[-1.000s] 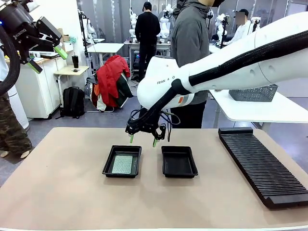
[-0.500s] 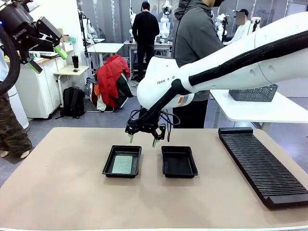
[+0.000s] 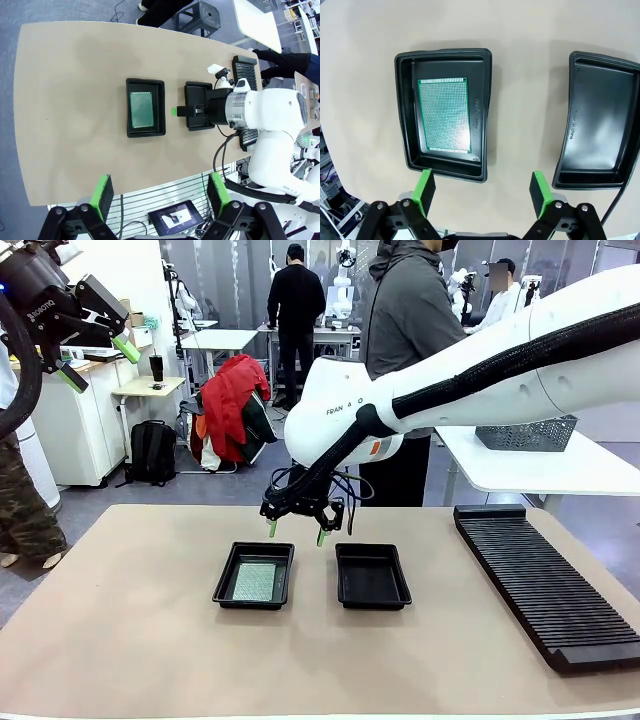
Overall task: Inspect and transfer BCBs to ESD trays.
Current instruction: Pick up the Blank PCB from the PCB Rack and place it in the left ESD tray, then pick up the ESD tray and place it on the left side of the table.
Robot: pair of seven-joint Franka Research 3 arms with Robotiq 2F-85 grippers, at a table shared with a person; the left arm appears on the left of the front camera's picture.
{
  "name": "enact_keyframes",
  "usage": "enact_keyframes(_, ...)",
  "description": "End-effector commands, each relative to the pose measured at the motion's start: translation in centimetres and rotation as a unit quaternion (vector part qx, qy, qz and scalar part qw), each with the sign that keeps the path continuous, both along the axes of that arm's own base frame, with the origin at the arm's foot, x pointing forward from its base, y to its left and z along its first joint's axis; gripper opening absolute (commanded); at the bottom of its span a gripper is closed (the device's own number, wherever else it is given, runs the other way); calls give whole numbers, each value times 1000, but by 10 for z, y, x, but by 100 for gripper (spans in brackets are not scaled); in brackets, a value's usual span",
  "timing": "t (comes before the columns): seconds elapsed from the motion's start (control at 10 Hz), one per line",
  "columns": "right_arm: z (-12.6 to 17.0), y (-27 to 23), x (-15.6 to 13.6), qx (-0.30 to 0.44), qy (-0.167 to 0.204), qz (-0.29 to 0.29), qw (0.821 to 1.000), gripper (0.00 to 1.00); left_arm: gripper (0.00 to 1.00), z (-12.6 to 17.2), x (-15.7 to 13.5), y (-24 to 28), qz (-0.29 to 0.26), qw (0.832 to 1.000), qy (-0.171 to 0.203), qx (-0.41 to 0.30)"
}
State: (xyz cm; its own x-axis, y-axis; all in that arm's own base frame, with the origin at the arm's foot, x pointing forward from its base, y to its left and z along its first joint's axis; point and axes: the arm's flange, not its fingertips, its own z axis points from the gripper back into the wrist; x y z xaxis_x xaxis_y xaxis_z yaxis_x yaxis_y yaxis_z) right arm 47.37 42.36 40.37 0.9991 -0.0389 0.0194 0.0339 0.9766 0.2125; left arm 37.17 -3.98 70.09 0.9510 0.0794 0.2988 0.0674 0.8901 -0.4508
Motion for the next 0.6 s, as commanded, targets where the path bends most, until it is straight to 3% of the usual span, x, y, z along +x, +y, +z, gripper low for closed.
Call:
enact_keyframes(0.0, 0, 0, 0, -1, -1, -1, 1000, 100, 100, -1, 0, 0, 0, 1000, 1, -1)
enact_keyframes(0.5, 0, 0, 0, -1, -1, -1, 1000, 100, 100, -1, 0, 0, 0, 1000, 1, -1)
